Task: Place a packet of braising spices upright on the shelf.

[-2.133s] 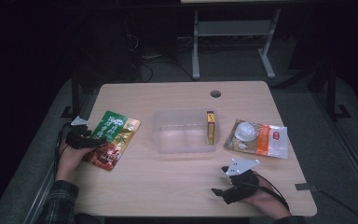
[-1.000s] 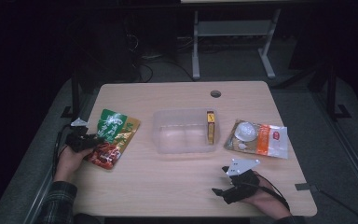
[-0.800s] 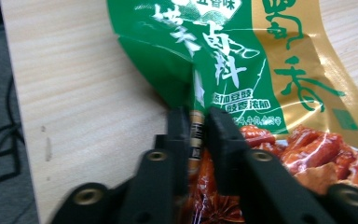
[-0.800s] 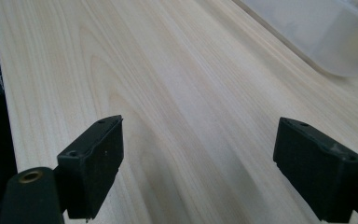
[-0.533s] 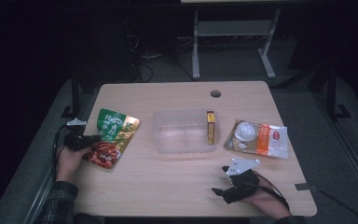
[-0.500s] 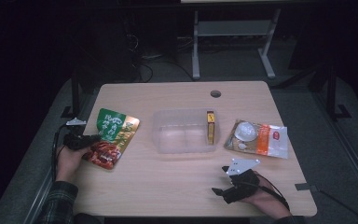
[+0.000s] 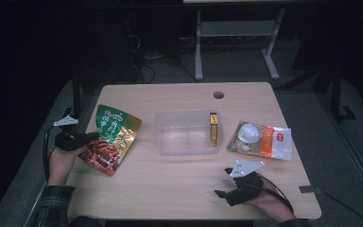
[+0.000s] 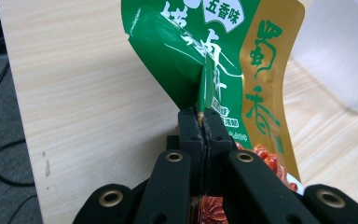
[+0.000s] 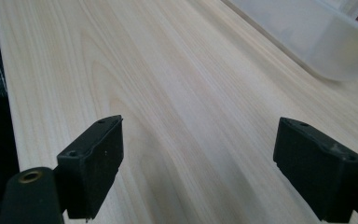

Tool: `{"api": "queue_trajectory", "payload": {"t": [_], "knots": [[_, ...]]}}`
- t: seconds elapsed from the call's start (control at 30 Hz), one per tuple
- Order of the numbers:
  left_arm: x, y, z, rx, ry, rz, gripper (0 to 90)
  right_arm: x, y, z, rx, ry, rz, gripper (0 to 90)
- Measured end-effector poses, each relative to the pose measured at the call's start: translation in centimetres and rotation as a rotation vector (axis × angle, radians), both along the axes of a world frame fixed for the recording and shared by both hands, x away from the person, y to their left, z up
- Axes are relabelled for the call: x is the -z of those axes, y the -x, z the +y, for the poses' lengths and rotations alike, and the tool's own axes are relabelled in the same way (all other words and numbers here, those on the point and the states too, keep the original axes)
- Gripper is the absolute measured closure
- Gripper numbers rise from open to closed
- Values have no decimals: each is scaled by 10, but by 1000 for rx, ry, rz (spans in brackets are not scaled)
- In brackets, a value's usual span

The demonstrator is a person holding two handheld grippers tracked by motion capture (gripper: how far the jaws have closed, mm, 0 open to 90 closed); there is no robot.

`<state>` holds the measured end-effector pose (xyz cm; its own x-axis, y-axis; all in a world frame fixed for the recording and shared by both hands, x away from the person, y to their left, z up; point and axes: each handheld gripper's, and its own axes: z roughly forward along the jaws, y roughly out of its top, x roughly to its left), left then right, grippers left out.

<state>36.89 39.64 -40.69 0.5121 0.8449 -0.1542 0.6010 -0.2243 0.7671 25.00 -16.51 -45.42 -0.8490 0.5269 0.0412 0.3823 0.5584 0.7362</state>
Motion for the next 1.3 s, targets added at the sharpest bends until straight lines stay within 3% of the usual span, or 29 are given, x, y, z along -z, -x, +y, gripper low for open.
{"api": "queue_trajectory", "payload": {"t": [0.2,0.4,0.67,0.93,1.23,1.3], "knots": [[-16,8,-3,38,34,-39,893,-1,0,-1,10,-8,7,155],[-32,14,-13,80,69,-73,894,-5,-4,-3,38,-37,48,154],[-50,21,-32,138,75,-106,898,-8,-5,1,32,-46,80,148],[-65,29,-47,198,103,-133,900,-14,-13,1,53,-99,64,209],[-74,36,-82,299,125,-140,899,-20,-21,9,36,-148,41,234],[-75,39,-99,339,133,-144,899,-22,-23,12,27,-158,41,235]]}}
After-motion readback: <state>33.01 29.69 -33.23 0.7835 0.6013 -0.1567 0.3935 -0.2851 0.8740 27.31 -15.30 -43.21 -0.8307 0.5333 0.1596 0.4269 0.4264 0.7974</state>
